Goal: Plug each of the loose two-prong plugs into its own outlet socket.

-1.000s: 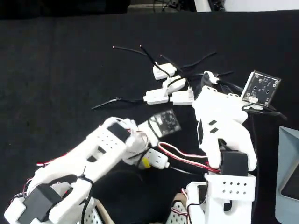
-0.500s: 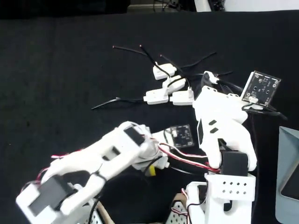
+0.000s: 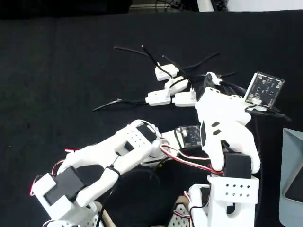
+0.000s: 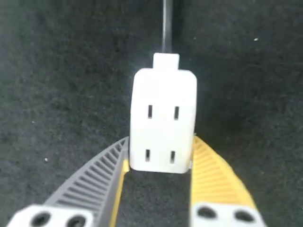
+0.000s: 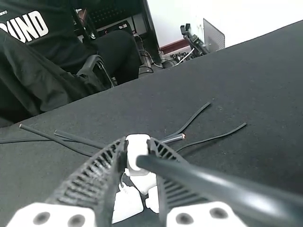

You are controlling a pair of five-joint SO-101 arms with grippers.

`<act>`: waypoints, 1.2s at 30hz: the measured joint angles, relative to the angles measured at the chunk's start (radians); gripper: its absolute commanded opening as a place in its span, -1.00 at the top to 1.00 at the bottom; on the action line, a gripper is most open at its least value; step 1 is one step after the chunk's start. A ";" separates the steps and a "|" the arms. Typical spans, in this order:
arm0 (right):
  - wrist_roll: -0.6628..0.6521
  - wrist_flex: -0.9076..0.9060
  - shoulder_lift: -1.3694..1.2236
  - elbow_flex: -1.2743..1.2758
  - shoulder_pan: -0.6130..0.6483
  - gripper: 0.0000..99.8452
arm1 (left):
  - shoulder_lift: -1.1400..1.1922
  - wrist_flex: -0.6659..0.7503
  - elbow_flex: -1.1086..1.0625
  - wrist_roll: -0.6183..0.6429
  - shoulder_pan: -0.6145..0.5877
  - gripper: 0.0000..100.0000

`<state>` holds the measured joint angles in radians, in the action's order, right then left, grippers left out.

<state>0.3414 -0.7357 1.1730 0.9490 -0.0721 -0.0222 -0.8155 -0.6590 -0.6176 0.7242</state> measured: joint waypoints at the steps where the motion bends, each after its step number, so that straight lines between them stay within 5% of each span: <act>1: 0.000 0.000 0.000 0.000 0.000 0.98 | 0.000 0.000 0.000 0.000 0.000 0.94; 10: 0.000 0.000 0.000 0.000 0.000 0.98 | -0.002 -0.117 0.003 0.000 -0.058 0.94; 21: 0.000 0.000 0.000 0.000 0.000 0.98 | -0.235 -0.181 -0.074 0.091 -0.410 0.94; 29: 0.000 0.000 0.000 0.000 0.000 0.98 | -0.325 -0.181 -0.166 0.218 -0.545 0.40; 36: 0.000 0.000 0.000 0.000 0.066 0.98 | -0.413 -0.190 -0.167 0.351 -0.555 0.39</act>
<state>0.3414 -0.7357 1.1730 0.9490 -0.0061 -0.4350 -1.0058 -0.8263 -0.2662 0.1688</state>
